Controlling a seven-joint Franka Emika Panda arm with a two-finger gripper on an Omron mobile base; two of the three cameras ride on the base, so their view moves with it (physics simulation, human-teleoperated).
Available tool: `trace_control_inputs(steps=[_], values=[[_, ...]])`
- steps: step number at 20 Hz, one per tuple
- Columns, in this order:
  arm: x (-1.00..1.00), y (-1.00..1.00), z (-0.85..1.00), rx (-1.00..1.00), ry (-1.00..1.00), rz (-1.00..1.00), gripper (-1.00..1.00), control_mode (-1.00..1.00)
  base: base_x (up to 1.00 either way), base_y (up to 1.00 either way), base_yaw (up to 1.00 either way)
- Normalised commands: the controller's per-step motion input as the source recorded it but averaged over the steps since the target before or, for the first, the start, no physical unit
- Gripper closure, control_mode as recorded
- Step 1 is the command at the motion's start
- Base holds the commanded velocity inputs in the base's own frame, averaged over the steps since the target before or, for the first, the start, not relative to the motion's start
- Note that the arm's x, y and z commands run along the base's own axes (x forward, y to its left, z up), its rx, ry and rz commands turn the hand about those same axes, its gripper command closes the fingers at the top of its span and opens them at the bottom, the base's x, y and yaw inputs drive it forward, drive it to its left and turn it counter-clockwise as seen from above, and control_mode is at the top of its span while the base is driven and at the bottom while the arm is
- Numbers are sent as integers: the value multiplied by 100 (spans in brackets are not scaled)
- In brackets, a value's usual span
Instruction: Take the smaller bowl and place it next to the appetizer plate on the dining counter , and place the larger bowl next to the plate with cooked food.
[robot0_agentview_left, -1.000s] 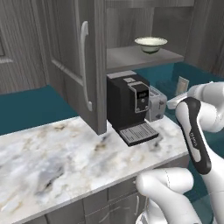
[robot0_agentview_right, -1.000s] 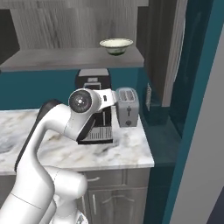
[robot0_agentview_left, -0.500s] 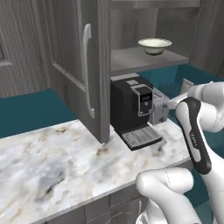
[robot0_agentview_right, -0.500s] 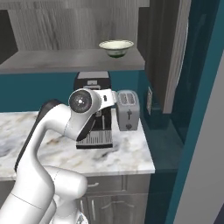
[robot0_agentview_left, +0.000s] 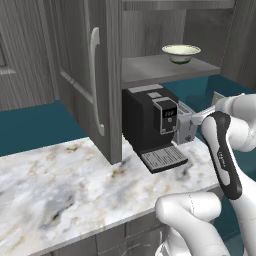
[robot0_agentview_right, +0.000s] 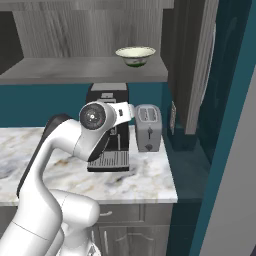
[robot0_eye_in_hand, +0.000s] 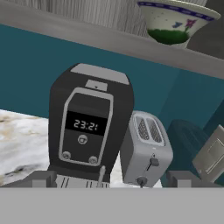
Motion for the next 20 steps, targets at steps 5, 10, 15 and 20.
trace_control_inputs(steps=[5,10,15,20], values=[[0,0,0,0,0,0,-100,100,77,-29,19],[0,0,0,0,0,0,-100,100,87,-23,31],[0,0,0,0,0,0,-100,100,67,-9,29],[8,0,0,0,0,0,-100,-100,27,0,6]])
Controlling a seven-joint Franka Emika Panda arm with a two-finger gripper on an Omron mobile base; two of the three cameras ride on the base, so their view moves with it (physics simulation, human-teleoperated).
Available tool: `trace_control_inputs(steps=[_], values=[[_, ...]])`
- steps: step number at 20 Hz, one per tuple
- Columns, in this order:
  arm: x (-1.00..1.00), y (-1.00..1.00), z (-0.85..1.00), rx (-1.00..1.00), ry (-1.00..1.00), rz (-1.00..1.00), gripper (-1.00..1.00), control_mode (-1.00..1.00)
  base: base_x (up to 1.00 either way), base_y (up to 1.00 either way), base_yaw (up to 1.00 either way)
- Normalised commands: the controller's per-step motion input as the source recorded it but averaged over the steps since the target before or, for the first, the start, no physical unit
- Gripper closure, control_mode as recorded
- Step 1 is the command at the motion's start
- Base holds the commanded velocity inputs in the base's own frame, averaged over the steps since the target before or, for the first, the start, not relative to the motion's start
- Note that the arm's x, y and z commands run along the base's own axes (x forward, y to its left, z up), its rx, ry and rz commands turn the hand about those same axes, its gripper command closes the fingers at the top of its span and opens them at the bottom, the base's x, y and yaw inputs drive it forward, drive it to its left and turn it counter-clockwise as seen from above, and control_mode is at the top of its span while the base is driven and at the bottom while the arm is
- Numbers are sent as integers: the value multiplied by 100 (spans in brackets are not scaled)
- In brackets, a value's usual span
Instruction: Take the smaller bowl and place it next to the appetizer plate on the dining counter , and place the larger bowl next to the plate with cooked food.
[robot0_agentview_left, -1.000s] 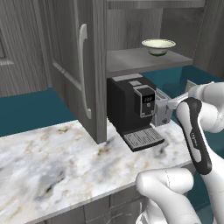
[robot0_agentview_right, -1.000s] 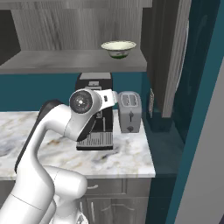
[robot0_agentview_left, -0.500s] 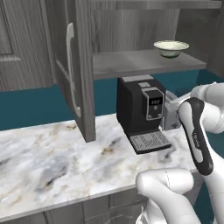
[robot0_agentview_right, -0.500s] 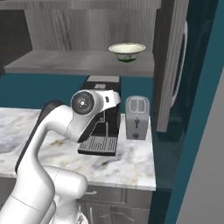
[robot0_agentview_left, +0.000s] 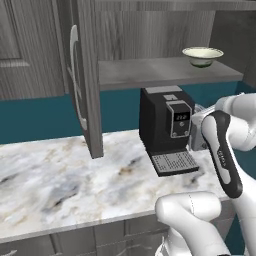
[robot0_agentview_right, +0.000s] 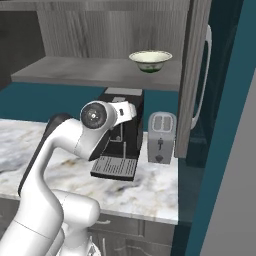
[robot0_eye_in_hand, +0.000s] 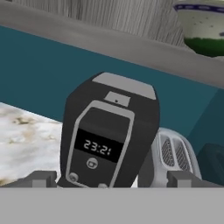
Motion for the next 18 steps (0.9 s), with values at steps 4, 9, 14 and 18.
trace_control_inputs(steps=[4,9,14,18], values=[[7,0,0,0,-1,0,-100,-100,0,0,0],[-1,0,3,0,-5,-7,-100,-100,0,0,0],[0,0,19,3,-5,-15,-100,-100,0,0,0],[-7,-5,64,35,-2,-26,-100,-100,0,0,0]])
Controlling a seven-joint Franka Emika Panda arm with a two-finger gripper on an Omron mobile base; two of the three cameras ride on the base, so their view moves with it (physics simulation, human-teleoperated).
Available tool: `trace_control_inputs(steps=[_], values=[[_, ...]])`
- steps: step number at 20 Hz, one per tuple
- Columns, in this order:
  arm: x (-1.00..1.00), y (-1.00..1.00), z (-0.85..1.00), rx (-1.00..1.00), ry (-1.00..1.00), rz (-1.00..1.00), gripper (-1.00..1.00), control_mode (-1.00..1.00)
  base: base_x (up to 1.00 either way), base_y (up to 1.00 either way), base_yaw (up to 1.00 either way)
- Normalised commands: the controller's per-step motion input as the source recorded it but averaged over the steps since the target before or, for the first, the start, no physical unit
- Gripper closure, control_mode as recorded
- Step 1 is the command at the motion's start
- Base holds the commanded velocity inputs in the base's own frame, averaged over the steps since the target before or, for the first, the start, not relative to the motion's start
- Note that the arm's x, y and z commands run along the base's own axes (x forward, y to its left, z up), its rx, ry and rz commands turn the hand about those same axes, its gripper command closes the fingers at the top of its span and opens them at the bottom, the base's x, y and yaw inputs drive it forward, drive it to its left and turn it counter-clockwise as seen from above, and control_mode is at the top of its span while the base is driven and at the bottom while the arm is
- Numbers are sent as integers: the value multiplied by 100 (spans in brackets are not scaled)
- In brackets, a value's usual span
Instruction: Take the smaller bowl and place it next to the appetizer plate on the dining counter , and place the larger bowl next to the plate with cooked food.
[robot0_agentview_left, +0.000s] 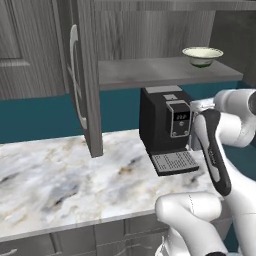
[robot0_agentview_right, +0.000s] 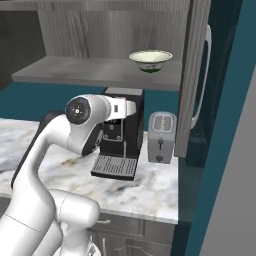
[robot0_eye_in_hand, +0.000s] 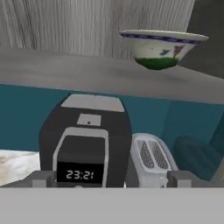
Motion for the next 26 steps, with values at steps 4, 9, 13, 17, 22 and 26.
trace_control_inputs(steps=[4,9,13,17,22,26], values=[[-23,-1,55,44,0,-34,-100,-100,0,0,0],[-18,-3,51,48,0,-36,-100,-100,0,0,0],[-8,-2,30,47,0,-27,-100,-100,0,0,0],[-4,-29,17,47,-1,-5,-100,-100,0,0,0],[0,-34,12,24,-10,2,-100,-100,0,0,0],[5,-4,0,1,-18,6,-100,-100,0,0,0]])
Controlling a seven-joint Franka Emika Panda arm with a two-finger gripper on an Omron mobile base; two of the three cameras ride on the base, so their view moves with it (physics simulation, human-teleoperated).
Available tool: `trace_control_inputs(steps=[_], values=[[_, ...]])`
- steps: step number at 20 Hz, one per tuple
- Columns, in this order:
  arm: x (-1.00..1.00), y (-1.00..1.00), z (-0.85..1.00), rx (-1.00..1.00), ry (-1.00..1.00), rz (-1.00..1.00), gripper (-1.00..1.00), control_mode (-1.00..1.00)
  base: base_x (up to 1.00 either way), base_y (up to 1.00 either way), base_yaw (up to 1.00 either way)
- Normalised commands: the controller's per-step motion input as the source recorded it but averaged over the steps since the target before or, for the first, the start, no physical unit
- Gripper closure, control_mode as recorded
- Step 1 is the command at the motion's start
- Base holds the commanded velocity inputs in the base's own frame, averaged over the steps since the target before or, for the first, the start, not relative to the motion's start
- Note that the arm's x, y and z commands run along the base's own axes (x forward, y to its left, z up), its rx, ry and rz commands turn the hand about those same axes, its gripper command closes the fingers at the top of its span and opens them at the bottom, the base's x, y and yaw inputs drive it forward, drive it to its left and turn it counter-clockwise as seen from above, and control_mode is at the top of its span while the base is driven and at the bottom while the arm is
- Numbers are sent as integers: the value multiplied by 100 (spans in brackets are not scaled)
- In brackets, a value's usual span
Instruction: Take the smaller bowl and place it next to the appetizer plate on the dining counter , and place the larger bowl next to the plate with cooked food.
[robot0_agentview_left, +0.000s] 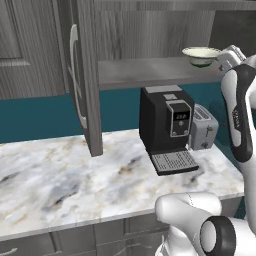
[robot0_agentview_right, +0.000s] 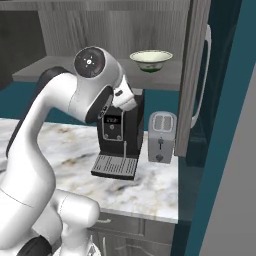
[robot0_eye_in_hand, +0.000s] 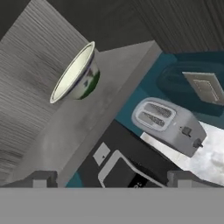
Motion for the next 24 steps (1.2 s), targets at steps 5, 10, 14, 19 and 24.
trace_control_inputs(steps=[5,10,14,19,24], values=[[26,0,0,0,-7,0,-100,-100,0,0,0],[48,0,1,0,-7,0,-100,-100,0,0,0],[43,0,15,0,0,0,-100,-100,0,0,0],[51,0,22,0,1,0,-100,-100,0,0,0],[51,-4,13,0,4,-1,-100,-100,0,0,0]])
